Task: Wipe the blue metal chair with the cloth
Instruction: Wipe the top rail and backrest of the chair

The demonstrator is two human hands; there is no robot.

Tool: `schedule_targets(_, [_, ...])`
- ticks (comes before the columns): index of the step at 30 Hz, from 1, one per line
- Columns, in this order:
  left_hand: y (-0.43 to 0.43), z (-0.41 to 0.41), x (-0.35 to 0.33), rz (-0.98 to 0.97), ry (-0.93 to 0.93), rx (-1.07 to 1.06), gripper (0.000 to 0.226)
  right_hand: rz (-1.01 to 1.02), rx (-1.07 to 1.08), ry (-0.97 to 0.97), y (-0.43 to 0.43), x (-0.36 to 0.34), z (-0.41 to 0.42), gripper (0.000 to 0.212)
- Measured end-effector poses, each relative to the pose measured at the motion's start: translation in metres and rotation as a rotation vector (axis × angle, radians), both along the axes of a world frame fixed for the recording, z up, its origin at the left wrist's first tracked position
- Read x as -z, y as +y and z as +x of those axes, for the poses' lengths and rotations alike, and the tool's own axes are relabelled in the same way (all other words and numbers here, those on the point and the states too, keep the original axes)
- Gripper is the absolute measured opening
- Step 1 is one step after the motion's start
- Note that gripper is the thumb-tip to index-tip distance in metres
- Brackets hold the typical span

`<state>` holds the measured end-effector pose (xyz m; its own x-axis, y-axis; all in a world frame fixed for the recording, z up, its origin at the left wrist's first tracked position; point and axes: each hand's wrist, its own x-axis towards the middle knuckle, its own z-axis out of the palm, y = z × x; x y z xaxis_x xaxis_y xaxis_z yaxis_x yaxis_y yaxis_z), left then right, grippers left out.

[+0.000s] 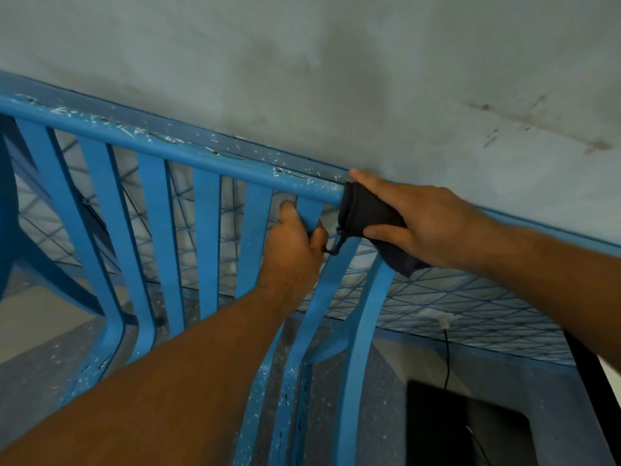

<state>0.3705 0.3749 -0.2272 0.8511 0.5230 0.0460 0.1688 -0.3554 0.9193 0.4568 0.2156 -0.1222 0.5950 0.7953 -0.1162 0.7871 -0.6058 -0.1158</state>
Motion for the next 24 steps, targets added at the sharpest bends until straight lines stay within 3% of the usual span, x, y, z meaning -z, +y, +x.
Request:
schedule_targets(2, [0.000,0.000,0.001,-0.018,-0.019,0.004,0.023,-0.007,0.066,-0.137,0.007,0.006,-0.003,0.076])
schedule_targets(9, [-0.001,0.001,0.001,-0.023,-0.062,-0.009,0.018,-0.034,0.167,-0.127,0.037,-0.006,-0.002,0.081])
schedule_targets(13, [-0.001,0.000,0.001,-0.056,-0.054,0.004,0.021,-0.070,0.158,-0.293,0.028,0.007,-0.011,0.059])
schedule_targets(17, [0.003,-0.002,0.000,-0.029,-0.060,0.046,0.025,-0.015,0.112,-0.340,0.022,0.016,-0.015,0.061])
schedule_targets(19, [0.003,-0.002,-0.001,-0.022,-0.040,0.058,0.028,-0.007,0.066,-0.298,0.019,0.013,-0.010,0.064])
schedule_targets(22, [0.002,-0.003,-0.002,-0.018,-0.023,0.051,0.026,-0.065,0.037,-0.087,0.019,-0.001,0.002,0.049])
schedule_targets(24, [0.002,-0.003,-0.002,-0.028,-0.020,0.042,0.020,-0.066,0.047,-0.048,0.026,-0.006,0.006,0.054])
